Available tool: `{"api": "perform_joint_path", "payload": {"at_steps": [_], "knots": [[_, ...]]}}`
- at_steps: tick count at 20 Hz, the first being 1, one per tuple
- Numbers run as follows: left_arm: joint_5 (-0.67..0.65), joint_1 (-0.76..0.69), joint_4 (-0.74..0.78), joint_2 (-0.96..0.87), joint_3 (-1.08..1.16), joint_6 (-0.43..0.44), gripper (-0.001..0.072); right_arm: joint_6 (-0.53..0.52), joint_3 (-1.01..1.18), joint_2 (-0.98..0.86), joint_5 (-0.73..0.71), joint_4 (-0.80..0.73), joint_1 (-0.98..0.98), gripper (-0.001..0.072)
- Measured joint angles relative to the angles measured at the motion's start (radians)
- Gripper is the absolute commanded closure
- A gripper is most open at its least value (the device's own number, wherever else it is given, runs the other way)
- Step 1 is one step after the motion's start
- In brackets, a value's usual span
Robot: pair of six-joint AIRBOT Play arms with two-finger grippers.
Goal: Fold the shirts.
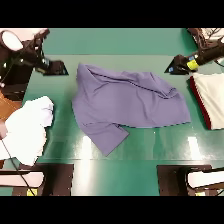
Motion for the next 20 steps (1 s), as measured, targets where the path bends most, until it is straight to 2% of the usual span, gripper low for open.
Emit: {"api": "perform_joint_path", "payload": {"at_steps": [5, 9, 17, 18, 20], "knots": [[0.099, -0.031, -0.035, 0.235, -0.485, -0.046, 0.0182, -0.027, -0.283, 0.219, -0.051, 0.017, -0.033, 0.0308], [0.219, -0.043, -0.165, 0.34, -0.774, -0.055, 0.0182, -0.036, -0.411, 0.336, -0.112, 0.021, -0.04, 0.0308], [0.38, -0.084, -0.376, 0.378, -0.991, 0.003, 0.0184, -0.039, -0.474, 0.404, -0.15, 0.042, -0.039, 0.0308], [0.4, -0.108, -0.386, 0.38, -0.998, 0.006, 0.0285, -0.04, -0.476, 0.405, -0.152, 0.046, -0.036, 0.0308], [0.433, -0.148, -0.383, 0.378, -1.009, 0.01, 0.0687, -0.04, -0.478, 0.407, -0.155, 0.055, -0.04, 0.0308]]}}
